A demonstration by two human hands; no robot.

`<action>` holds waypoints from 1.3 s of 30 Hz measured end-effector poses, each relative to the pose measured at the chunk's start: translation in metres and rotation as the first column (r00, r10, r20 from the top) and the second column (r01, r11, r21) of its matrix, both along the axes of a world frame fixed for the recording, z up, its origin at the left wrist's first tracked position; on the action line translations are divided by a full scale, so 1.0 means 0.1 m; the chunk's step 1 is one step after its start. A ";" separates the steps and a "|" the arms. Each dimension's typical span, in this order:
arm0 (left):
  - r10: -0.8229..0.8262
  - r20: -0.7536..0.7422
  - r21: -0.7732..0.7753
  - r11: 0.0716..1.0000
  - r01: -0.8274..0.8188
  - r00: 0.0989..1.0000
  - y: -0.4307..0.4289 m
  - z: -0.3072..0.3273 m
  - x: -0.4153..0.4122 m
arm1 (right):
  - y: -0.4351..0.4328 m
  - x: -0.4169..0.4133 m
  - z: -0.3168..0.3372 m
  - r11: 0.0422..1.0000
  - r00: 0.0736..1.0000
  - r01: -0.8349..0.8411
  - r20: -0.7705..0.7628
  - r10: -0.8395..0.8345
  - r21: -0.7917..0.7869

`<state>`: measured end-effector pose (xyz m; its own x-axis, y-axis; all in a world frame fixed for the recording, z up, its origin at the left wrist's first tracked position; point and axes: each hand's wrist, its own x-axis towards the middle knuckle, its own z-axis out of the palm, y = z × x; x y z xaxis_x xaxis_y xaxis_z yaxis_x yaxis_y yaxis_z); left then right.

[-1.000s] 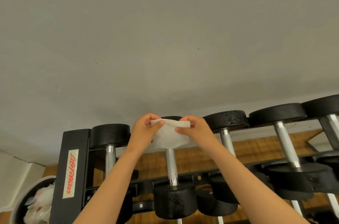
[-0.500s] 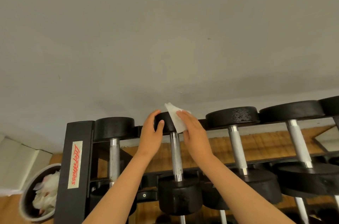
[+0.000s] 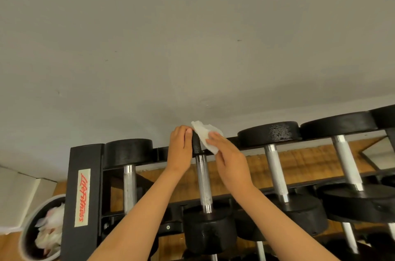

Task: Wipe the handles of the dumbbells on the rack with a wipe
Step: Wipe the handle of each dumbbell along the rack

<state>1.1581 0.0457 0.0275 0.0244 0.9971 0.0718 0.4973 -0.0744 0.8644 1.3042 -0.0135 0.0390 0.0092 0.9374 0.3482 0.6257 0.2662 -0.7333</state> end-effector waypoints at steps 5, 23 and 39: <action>-0.017 -0.004 -0.012 1.000 0.017 1.000 0.00 0.00 -0.02 | 0.15 0.02 0.30 0.998 0.986 0.037 -0.161 -0.043 -0.045; 0.167 0.111 0.041 0.984 -0.172 0.980 -0.01 -0.09 0.12 | 0.06 0.06 -0.08 0.972 0.981 -0.187 0.029 0.193 -0.142; 0.175 0.078 0.143 0.972 -0.185 0.981 0.04 -0.20 0.11 | -0.02 -0.10 -0.36 0.994 0.984 -0.106 0.148 0.100 0.033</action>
